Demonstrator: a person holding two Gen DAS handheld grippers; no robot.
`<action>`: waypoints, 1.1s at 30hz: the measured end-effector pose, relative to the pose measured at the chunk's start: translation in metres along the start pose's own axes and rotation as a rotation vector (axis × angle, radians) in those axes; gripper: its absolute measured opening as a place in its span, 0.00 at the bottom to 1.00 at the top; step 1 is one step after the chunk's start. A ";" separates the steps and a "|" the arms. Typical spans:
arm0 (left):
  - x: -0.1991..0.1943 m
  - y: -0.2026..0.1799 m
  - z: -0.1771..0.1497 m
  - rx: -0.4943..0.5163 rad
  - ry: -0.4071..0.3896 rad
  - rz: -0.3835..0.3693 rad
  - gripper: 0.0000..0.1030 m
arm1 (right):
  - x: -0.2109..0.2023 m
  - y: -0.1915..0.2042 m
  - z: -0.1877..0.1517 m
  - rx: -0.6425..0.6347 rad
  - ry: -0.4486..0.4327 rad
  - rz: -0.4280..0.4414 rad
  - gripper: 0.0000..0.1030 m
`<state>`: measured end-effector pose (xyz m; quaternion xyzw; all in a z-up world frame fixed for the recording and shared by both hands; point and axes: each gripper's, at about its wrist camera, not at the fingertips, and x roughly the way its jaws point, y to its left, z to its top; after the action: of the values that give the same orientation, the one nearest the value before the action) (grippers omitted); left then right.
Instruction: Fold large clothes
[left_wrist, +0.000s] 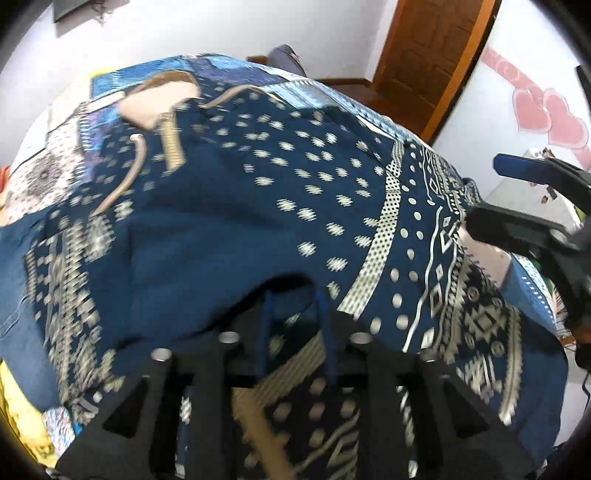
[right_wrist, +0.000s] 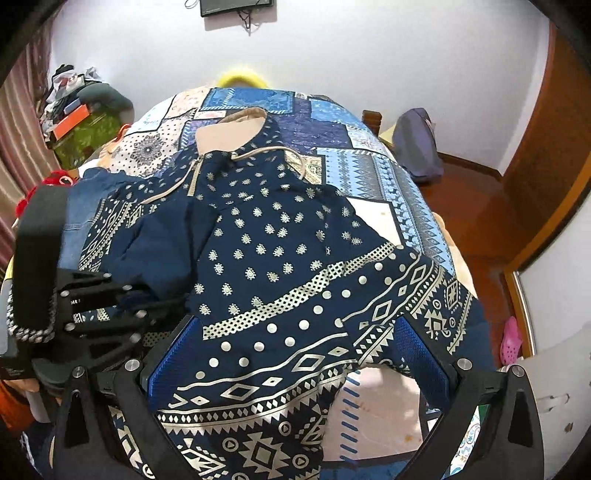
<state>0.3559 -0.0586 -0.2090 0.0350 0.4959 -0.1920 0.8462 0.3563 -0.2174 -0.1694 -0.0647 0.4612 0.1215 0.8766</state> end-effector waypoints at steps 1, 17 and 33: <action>-0.013 0.010 -0.005 -0.012 -0.025 0.009 0.43 | 0.000 0.002 0.002 -0.008 -0.002 0.004 1.00; -0.067 0.179 -0.077 -0.239 -0.047 0.294 0.56 | 0.050 0.159 0.034 -0.341 0.043 0.132 1.00; -0.006 0.214 -0.094 -0.296 0.005 0.270 0.57 | 0.126 0.230 0.036 -0.489 0.096 0.105 0.35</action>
<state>0.3520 0.1641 -0.2795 -0.0231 0.5114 -0.0015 0.8590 0.3903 0.0314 -0.2533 -0.2563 0.4620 0.2718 0.8044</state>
